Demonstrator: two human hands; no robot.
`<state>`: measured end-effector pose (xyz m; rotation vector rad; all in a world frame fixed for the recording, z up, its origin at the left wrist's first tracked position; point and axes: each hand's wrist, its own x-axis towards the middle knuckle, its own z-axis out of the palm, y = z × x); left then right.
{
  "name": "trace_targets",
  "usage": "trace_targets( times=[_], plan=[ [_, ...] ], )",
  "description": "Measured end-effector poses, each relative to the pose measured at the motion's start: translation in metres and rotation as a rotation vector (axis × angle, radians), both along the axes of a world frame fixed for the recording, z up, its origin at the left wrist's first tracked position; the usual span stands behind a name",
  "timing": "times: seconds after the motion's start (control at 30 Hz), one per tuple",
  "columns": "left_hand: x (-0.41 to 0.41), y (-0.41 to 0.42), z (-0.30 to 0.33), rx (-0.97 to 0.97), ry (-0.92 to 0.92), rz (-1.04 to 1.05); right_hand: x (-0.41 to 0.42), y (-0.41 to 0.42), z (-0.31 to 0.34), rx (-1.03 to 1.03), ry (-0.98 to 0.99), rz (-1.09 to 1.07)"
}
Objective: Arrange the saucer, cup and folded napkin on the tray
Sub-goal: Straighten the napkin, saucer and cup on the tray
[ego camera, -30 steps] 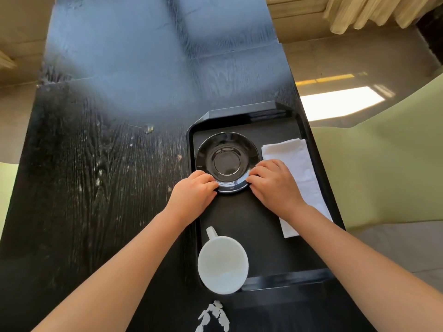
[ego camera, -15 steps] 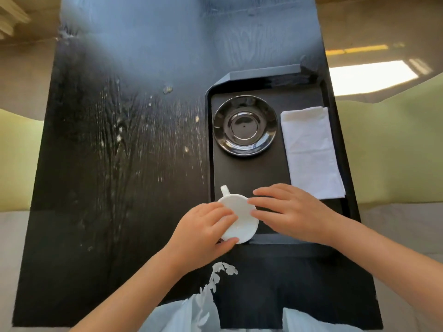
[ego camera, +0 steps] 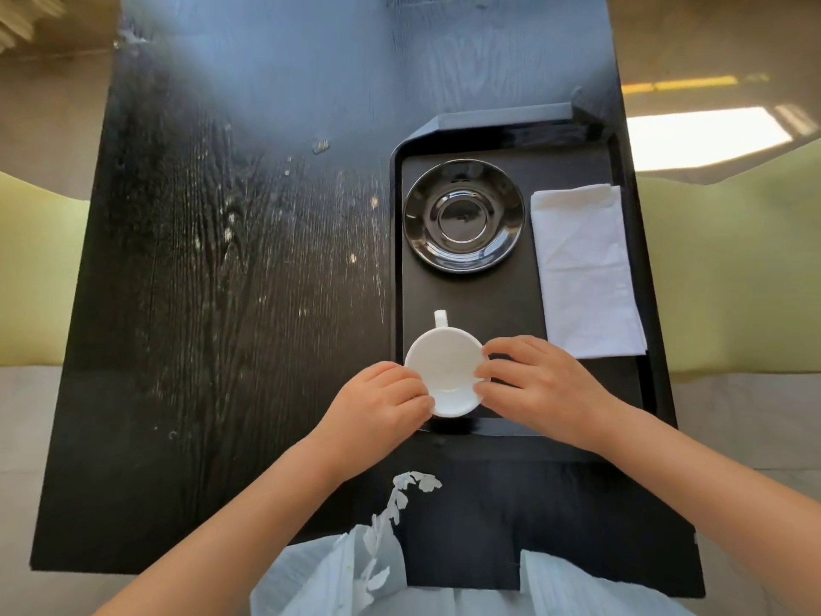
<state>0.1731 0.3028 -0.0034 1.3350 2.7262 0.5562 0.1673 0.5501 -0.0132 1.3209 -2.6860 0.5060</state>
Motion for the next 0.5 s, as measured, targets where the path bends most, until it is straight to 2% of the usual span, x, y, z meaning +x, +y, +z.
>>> trace_targets(
  times=[0.27, 0.5],
  plan=[
    [-0.025, 0.019, -0.002, 0.056, 0.035, 0.078, -0.011, 0.01, -0.001, -0.036, 0.055, -0.184],
    [-0.039, 0.026, -0.004, 0.039, 0.025, 0.093, -0.024, 0.016, 0.002, -0.015, 0.036, -0.195]
  ],
)
